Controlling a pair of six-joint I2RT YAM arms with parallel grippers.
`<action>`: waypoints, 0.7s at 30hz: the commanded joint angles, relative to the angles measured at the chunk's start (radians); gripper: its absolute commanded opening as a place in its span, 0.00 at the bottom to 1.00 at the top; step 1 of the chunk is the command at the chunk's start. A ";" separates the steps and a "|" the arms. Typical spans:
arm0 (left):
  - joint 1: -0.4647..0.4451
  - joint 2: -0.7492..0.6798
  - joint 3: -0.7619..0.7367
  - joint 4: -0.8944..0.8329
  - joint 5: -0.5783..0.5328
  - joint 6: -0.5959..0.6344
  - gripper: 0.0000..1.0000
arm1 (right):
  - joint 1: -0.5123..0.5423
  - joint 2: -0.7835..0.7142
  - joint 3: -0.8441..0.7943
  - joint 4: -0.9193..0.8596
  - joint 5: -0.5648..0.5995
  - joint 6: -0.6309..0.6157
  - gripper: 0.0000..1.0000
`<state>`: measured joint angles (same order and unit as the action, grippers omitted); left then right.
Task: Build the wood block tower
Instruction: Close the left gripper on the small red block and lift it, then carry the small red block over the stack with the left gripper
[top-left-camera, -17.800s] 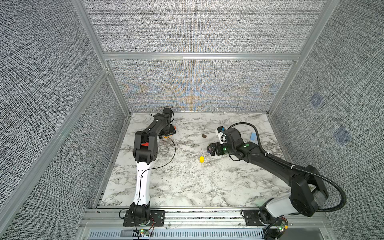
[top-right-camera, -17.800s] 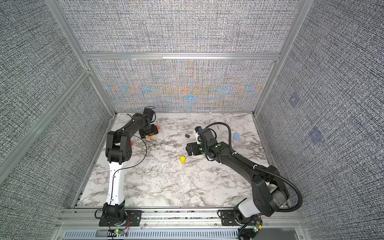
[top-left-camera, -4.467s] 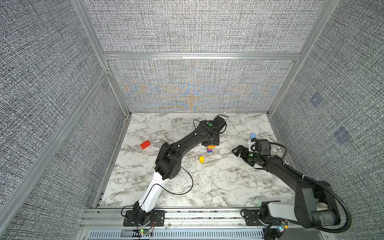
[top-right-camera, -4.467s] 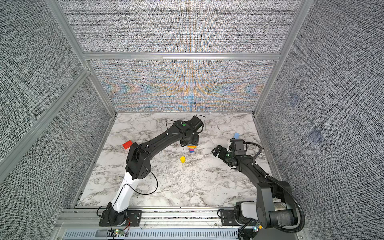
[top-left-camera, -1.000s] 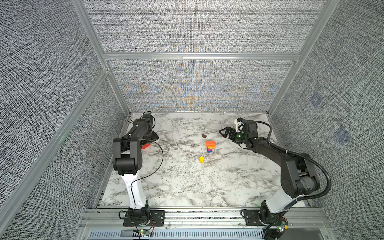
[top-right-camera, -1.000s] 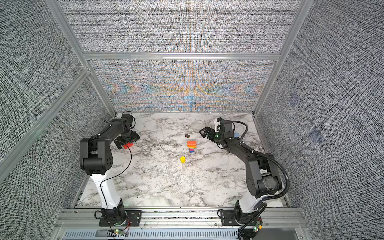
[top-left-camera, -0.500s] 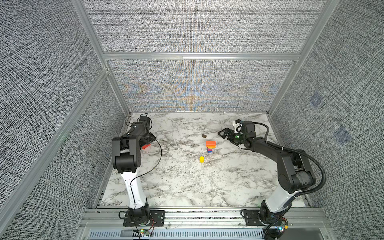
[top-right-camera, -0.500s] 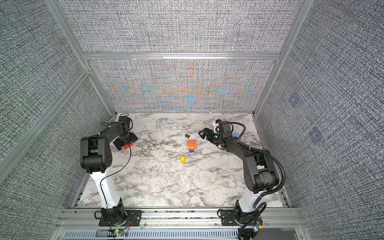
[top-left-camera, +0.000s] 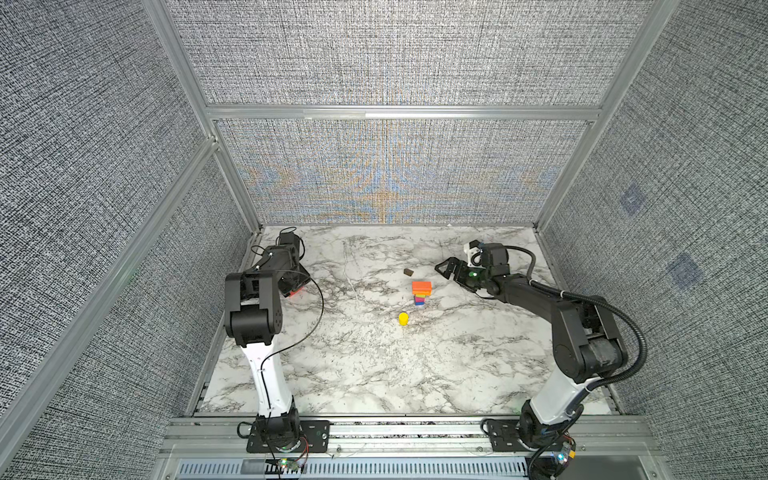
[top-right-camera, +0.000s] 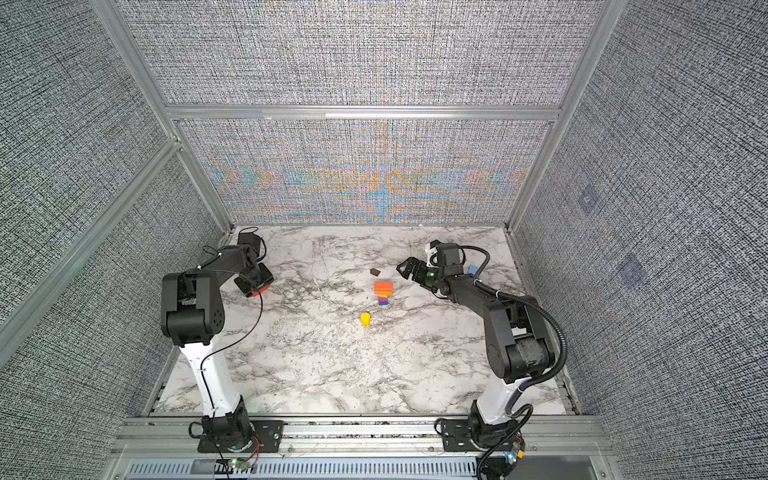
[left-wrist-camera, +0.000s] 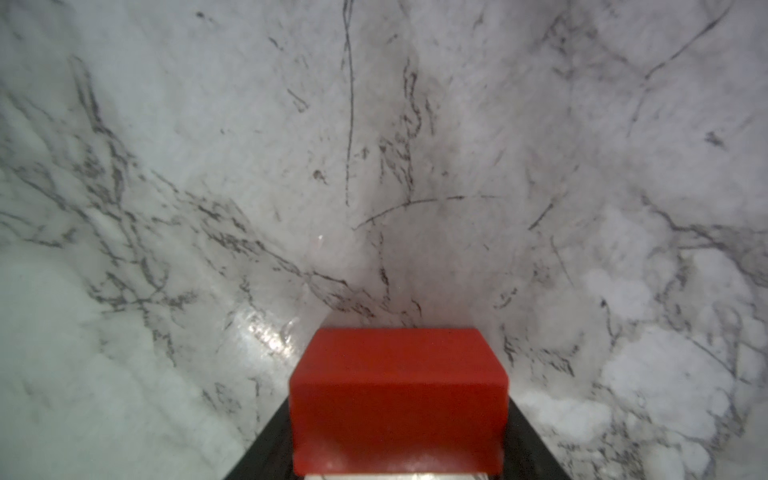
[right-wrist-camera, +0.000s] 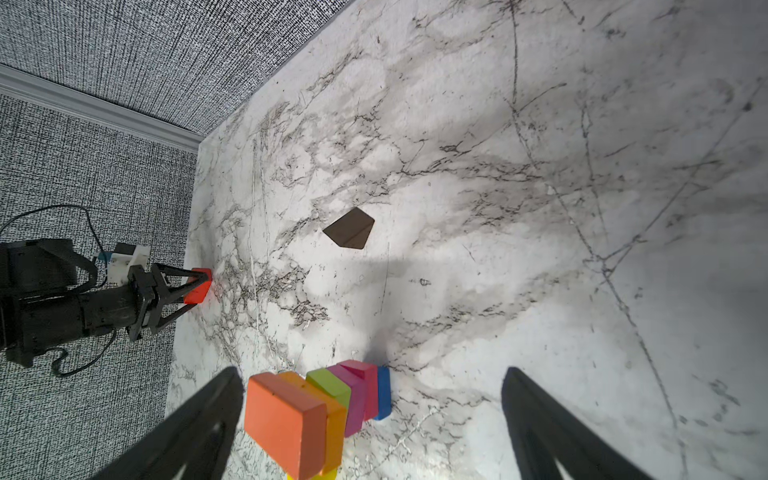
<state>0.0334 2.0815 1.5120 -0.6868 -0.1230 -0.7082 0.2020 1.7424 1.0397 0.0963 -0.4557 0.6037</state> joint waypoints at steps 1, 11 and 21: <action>0.000 -0.023 0.005 -0.026 0.027 0.003 0.49 | 0.001 -0.004 0.007 0.011 -0.009 0.005 0.99; -0.018 -0.136 -0.027 -0.062 0.151 0.034 0.48 | 0.002 -0.076 -0.022 -0.012 -0.011 0.011 0.99; -0.189 -0.216 0.070 -0.185 0.133 0.071 0.48 | 0.002 -0.221 -0.133 -0.084 0.008 -0.007 0.99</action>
<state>-0.1223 1.8774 1.5558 -0.8196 0.0021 -0.6579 0.2031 1.5517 0.9211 0.0452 -0.4538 0.6163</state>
